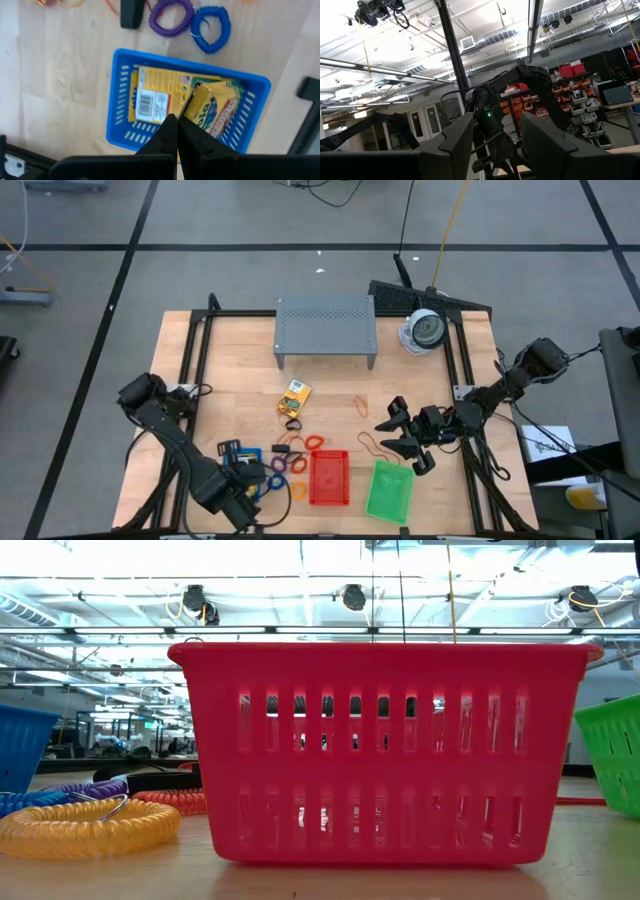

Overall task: Pick & Place Office Desk Supplies
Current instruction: Put the crayon box into the blue bin

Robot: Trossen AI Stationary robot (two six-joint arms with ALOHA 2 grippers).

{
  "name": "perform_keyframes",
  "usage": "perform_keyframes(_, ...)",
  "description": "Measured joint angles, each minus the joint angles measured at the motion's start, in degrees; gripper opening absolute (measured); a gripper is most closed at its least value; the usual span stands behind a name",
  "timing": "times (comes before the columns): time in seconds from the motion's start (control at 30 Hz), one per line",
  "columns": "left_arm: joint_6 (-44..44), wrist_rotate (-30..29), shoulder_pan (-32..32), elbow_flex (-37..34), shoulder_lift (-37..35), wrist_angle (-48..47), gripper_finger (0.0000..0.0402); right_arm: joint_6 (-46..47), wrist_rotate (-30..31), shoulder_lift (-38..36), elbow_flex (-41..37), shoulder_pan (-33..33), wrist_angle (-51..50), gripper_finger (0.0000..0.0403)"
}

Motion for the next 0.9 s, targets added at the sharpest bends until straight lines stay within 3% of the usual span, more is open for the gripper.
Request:
perform_keyframes(0.2, 0.1, -3.1, 0.2, -0.1, 0.0, 0.0, 0.0001, 0.0, 0.0, 0.0, 0.0, 0.0, 0.0, 0.0155)
perform_keyframes(0.9, -2.3, -3.4, 0.3, -7.6, 0.0, 0.9, 0.0002, 1.1, 0.0, 0.0, 0.0, 1.6, 0.0, 0.0155)
